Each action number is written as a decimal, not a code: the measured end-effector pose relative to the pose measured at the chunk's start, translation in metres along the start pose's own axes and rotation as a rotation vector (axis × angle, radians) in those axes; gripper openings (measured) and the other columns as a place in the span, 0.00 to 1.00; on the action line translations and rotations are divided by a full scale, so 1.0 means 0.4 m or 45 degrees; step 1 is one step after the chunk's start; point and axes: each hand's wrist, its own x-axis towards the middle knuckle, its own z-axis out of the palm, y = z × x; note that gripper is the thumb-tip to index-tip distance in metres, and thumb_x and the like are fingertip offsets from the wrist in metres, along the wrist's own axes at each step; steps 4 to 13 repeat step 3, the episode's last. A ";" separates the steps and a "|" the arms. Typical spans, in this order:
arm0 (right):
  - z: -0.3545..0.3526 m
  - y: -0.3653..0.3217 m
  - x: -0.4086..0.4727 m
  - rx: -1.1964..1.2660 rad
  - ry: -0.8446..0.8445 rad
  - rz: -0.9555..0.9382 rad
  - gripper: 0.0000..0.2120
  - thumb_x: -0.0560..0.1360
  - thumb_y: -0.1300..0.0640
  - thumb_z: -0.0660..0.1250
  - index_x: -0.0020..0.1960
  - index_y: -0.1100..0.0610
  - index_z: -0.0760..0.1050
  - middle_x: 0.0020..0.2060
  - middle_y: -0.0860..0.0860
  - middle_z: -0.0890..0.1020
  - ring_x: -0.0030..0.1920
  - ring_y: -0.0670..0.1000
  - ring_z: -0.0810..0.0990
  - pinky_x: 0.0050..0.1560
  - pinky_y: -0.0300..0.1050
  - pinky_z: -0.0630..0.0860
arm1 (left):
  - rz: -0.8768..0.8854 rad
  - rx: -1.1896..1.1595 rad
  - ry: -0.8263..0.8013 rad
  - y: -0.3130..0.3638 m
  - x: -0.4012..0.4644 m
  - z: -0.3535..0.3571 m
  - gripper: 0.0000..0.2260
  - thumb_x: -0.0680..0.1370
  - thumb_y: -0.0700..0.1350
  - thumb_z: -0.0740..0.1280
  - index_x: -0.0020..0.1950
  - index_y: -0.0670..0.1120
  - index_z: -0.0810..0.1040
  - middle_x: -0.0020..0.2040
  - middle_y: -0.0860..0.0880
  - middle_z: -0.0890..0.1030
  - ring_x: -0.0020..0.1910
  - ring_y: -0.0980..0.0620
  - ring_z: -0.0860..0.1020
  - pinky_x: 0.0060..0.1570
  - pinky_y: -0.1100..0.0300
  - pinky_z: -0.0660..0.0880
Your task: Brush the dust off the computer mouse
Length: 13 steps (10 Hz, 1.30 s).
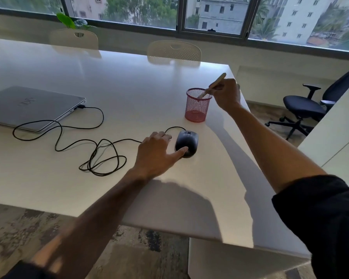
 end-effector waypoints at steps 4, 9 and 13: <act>0.023 0.019 -0.002 0.057 0.092 0.154 0.29 0.72 0.39 0.69 0.66 0.56 0.72 0.59 0.53 0.81 0.62 0.55 0.77 0.64 0.54 0.72 | -0.073 -0.143 -0.023 -0.003 0.009 -0.003 0.27 0.74 0.69 0.61 0.58 0.48 0.79 0.47 0.52 0.78 0.47 0.53 0.74 0.44 0.57 0.72; 0.023 0.019 -0.002 0.057 0.092 0.154 0.29 0.72 0.39 0.69 0.66 0.56 0.72 0.59 0.53 0.81 0.62 0.55 0.77 0.64 0.54 0.72 | -0.073 -0.143 -0.023 -0.003 0.009 -0.003 0.27 0.74 0.69 0.61 0.58 0.48 0.79 0.47 0.52 0.78 0.47 0.53 0.74 0.44 0.57 0.72; 0.023 0.019 -0.002 0.057 0.092 0.154 0.29 0.72 0.39 0.69 0.66 0.56 0.72 0.59 0.53 0.81 0.62 0.55 0.77 0.64 0.54 0.72 | -0.073 -0.143 -0.023 -0.003 0.009 -0.003 0.27 0.74 0.69 0.61 0.58 0.48 0.79 0.47 0.52 0.78 0.47 0.53 0.74 0.44 0.57 0.72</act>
